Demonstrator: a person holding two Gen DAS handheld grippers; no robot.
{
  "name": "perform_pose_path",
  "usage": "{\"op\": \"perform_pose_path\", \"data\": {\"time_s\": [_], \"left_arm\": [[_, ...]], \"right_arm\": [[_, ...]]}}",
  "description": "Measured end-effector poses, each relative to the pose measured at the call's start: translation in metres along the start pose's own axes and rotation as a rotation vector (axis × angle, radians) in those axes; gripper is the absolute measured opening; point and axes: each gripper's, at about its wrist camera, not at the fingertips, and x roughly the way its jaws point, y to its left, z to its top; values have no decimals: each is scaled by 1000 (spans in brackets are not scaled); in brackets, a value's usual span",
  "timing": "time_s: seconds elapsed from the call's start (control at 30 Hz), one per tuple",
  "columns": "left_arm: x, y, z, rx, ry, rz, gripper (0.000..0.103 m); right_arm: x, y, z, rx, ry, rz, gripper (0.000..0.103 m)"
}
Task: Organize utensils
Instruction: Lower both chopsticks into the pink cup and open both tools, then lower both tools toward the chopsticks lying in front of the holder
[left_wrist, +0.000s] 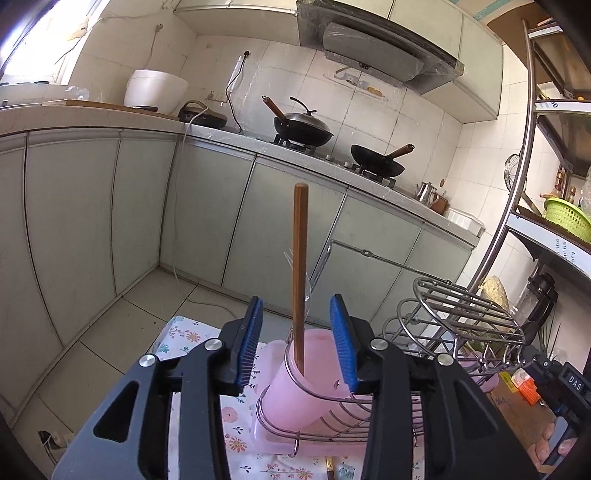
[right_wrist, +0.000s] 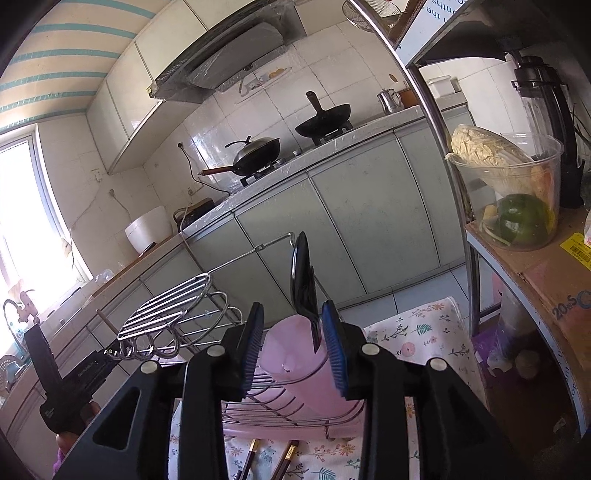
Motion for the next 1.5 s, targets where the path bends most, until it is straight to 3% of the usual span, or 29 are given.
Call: {"op": "perform_pose_path", "data": {"time_s": [0.3,0.77,1.03,1.5], "left_arm": [[-10,7,-22,-2,69,-2,38],[-11,6,-89,47,260,3,38],[-7,-2,-119,78,361,0,38],[6,-23,-145,145,505,-30,38]], "right_arm": [[-17,-6,-27,19,69,-16,32],[-11,-16,-99,62,284,-32,32],[-5,-9,-123,55,355,-13,32],[10,-11,-149,93,456,23,33]]}}
